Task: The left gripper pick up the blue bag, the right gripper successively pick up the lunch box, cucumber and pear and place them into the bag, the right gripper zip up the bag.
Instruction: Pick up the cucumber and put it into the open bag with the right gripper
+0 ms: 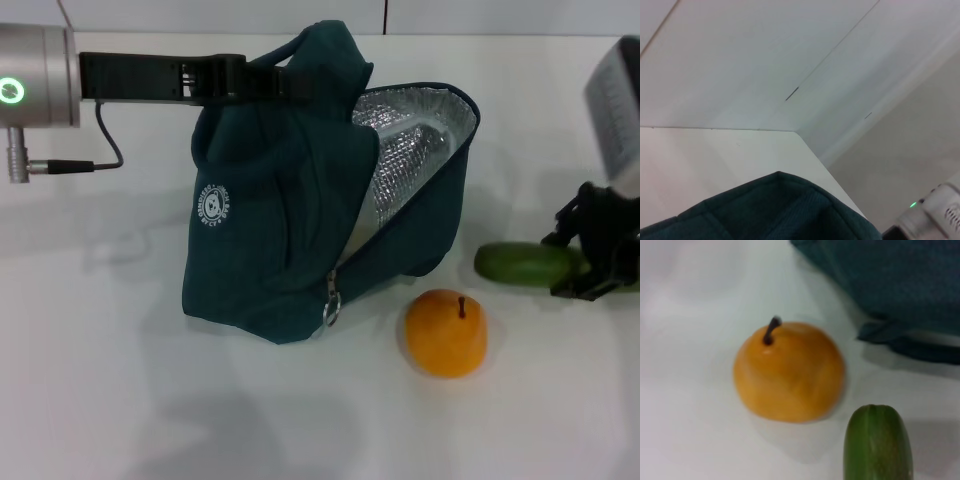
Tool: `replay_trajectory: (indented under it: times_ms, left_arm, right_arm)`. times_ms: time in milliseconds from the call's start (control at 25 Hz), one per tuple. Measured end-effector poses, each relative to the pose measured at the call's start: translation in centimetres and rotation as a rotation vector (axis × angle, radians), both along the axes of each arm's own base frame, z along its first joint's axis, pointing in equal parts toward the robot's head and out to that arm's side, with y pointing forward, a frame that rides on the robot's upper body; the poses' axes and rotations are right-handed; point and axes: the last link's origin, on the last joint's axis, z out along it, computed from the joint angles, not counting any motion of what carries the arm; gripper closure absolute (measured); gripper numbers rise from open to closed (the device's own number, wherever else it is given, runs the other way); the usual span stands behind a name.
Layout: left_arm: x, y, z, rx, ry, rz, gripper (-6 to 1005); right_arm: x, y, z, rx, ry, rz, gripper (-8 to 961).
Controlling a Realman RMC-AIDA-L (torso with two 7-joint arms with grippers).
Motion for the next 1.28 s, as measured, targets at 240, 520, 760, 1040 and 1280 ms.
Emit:
replay_trajectory:
  times_ms: [240, 520, 760, 1040, 1280]
  left_arm:
    - [0.1, 0.0, -0.1, -0.001, -0.002, -0.002, 949]
    - [0.1, -0.1, -0.2, -0.002, -0.007, 0.000, 949]
    - [0.2, -0.1, -0.2, -0.003, -0.017, -0.002, 949]
    - [0.5, -0.1, -0.2, -0.002, -0.025, -0.011, 949]
    - [0.7, 0.1, -0.2, -0.001, -0.024, -0.020, 949]
  right_arm:
    - [-0.3, 0.6, 3.5, 0.138, 0.108, -0.026, 407]
    - [-1.0, 1.1, 6.7, 0.272, 0.324, -0.061, 407]
    - [-3.2, 0.6, 9.7, 0.379, 0.665, -0.008, 408]
    - [-5.9, -0.3, 11.1, 0.370, 1.081, 0.051, 407]
    - [-6.3, 0.6, 7.7, 0.303, 1.155, 0.020, 408]
